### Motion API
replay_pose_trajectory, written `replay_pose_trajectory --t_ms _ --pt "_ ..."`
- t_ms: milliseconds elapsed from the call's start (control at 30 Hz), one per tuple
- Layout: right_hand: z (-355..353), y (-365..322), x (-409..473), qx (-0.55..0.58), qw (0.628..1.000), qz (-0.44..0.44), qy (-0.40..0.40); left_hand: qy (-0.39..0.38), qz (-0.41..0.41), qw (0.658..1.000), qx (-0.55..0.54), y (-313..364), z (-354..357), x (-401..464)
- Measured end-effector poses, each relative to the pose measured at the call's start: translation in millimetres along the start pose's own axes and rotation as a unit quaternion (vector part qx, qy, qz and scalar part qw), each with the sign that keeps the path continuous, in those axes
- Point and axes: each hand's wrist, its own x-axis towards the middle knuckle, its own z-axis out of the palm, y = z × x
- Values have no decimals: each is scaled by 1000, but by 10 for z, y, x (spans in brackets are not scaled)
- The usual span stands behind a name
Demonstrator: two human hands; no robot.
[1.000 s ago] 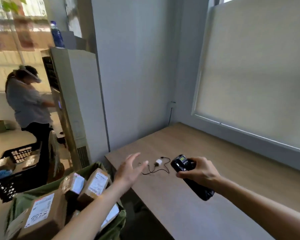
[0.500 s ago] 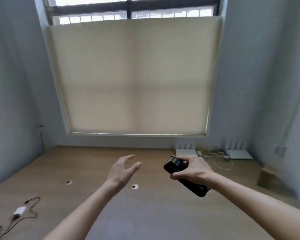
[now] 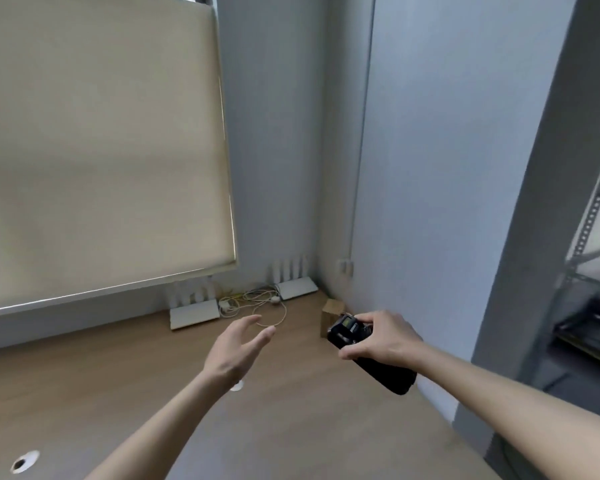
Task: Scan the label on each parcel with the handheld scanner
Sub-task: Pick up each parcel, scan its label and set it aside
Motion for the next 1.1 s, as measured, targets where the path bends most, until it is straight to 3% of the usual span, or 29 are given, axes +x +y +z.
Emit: replay_pose_trajectory --t_ms 200,500,833,1100 --pt "-137 785 501 17 997 68 24 -54 6 998 12 109 824 740" --pt "105 1443 1813 17 992 124 4 -100 -16 994 32 -286 1723 2100" --pt "807 2122 3343 33 985 164 -33 -147 -125 981 -29 -1022 2769 3314" --pt "1367 2662 4539 25 989 129 -63 -160 -209 962 -71 -1573 3627 3966"
